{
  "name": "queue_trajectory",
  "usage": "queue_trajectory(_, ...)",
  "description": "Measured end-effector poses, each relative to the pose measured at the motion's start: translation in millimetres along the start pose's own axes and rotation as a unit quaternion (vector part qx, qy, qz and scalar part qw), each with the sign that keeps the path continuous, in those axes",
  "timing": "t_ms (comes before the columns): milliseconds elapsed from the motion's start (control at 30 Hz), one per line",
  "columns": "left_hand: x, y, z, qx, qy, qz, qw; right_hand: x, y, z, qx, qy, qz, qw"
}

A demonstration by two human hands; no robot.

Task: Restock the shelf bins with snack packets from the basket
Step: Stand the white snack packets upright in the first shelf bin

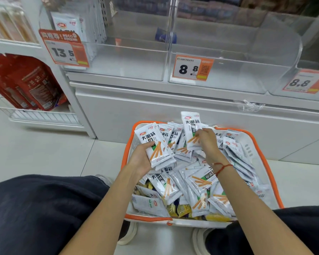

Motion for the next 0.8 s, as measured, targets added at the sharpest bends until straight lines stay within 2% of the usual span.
queue_trajectory(100, 0.4, 0.9, -3.7, -0.023, -0.047, -0.018, 0.998, 21.2, 20.5, -21.7, 0.1, 0.043, -0.002, 0.994)
queue_trajectory(167, -3.0, 3.3, -12.9, -0.016, -0.025, -0.047, 0.998, 24.4, 40.0, -37.4, 0.141, 0.105, 0.022, 0.984)
queue_trajectory(267, -8.5, 8.3, -27.8, 0.015, -0.015, -0.062, 0.998, 22.7, 62.3, -53.7, 0.103, 0.161, 0.103, 0.976)
queue_trajectory(333, -7.2, 8.8, -31.0, 0.029, -0.048, -0.056, 0.997, 18.8, 65.6, -61.7, 0.085, 0.154, 0.134, 0.975)
queue_trajectory(400, -6.3, 8.3, -30.0, 0.02, -0.068, -0.064, 0.995, 15.8, 66.5, -66.9, 0.076, 0.13, 0.139, 0.979)
queue_trajectory(467, -8.6, 5.3, -25.7, -0.014, -0.055, -0.083, 0.995, 11.1, 67.9, -66.8, 0.07, 0.097, 0.099, 0.988)
queue_trajectory(533, -10.7, 4.2, -22.7, -0.049, -0.042, -0.096, 0.993, 4.5, 69.1, -67.3, 0.082, 0.07, 0.047, 0.993)
queue_trajectory(633, -8.0, 3.3, -26.5, -0.056, -0.032, -0.097, 0.993, 1.1, 70.9, -69.7, 0.129, 0.113, -0.005, 0.985)
queue_trajectory(733, -19.0, 12.2, -36.1, -0.047, -0.031, -0.095, 0.994, 11.8, 72.5, -72.7, 0.19, 0.08, 0.021, 0.978)
queue_trajectory(800, -33.6, 17.3, -41.1, -0.046, -0.042, -0.092, 0.994, 24.9, 73.6, -75.3, 0.199, 0.082, 0.08, 0.973)
Point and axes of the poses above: each hand's wrist, its own y-axis away from the middle knuckle, its own z-axis out of the back of the hand, x = y × z, the point moved 5 cm from there along -y, towards the middle knuckle, and after that the axes turned 1 degree about -z, right-handed, at the moved point
